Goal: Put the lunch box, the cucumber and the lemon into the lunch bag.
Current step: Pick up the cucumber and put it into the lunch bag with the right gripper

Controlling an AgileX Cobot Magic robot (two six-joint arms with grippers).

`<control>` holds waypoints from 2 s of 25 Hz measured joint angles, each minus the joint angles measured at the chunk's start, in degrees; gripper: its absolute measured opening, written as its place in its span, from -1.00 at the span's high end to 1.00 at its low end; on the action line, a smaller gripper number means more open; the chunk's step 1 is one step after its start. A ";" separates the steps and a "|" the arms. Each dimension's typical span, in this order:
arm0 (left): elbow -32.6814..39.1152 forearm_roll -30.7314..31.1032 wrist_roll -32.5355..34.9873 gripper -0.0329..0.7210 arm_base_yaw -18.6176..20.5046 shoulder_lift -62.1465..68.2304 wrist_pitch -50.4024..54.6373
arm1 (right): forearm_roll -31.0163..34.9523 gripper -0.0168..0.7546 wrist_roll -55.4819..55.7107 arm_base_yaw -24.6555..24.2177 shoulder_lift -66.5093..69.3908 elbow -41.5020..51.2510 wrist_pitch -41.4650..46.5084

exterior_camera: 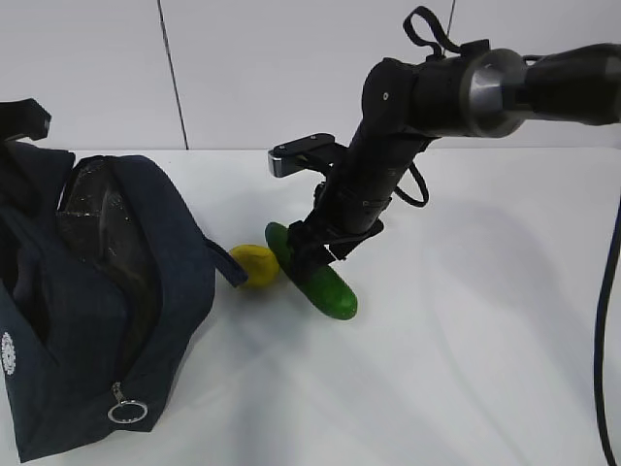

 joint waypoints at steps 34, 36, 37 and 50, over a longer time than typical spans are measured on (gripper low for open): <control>0.00 0.00 0.04 0.93 0.00 0.00 0.00 | 0.32 -0.15 -1.05 0.00 3.58 -2.69 1.50; 0.00 0.00 0.04 0.93 0.00 0.00 0.00 | -0.38 -0.15 -1.05 0.00 3.58 -5.36 3.87; 0.00 0.00 0.04 0.93 0.00 0.00 0.00 | -0.59 -0.15 -1.05 0.00 3.58 -6.93 5.04; 0.00 0.00 0.04 0.93 0.00 0.00 -0.25 | 0.78 -0.14 4.44 0.00 -0.97 -19.35 17.48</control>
